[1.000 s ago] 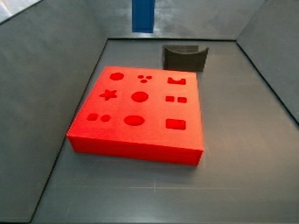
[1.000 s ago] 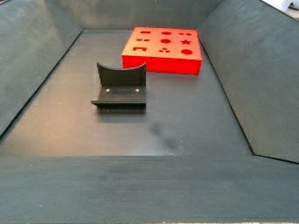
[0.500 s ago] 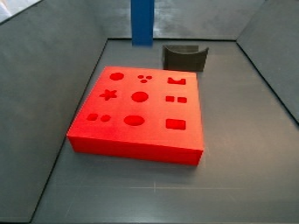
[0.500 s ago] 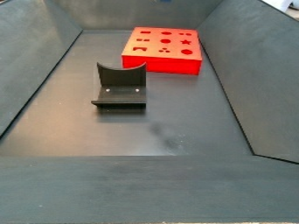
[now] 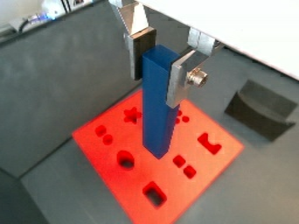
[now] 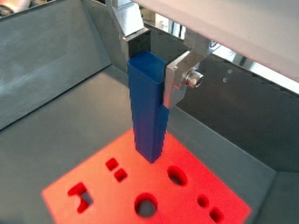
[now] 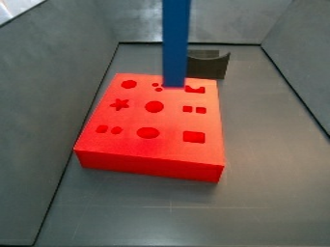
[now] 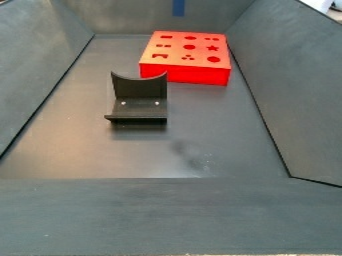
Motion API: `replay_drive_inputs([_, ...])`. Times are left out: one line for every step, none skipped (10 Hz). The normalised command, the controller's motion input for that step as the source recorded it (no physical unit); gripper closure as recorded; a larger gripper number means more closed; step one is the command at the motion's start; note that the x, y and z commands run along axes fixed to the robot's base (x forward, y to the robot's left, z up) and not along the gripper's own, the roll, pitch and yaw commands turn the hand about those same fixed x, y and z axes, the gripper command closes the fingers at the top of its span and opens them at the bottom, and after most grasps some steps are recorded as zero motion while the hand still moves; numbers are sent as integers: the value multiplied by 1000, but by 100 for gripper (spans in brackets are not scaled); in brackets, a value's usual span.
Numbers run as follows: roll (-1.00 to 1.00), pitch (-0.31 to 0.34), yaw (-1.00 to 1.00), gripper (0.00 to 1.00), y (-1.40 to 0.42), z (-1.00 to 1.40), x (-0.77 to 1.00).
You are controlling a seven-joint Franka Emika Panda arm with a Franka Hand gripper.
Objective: Pick up the rectangle object. Move up. Move to above the board. Insert the rectangle object.
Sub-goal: Insert the rectangle object.
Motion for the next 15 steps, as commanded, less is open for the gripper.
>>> replay_drive_inputs([54,-81,-51,100,-326,-291,646])
replay_drive_inputs([63,-74,-20,100,-289,-309,537])
replay_drive_inputs([73,-56,0,100,-289,-283,466])
replay_drive_inputs([131,-69,0,100,-306,-220,369])
replay_drive_inputs([171,-106,0,100,-277,-203,309])
replay_drive_inputs([210,-110,0,100,-229,-197,249])
replay_drive_inputs([227,-107,0,100,-169,-194,166])
replay_drive_inputs([183,-114,0,100,-60,-220,26])
replay_drive_inputs([136,-116,17,100,-29,-214,0])
replay_drive_inputs([53,-84,0,100,0,-166,0])
replay_drive_inputs([0,-113,0,100,0,-86,0])
replay_drive_inputs([-1,-86,0,100,0,-83,0])
replay_drive_inputs([0,-129,0,100,-14,-206,-3])
replay_drive_inputs([0,-154,0,100,-17,-234,-23])
replay_drive_inputs([0,-123,0,100,0,-214,-46])
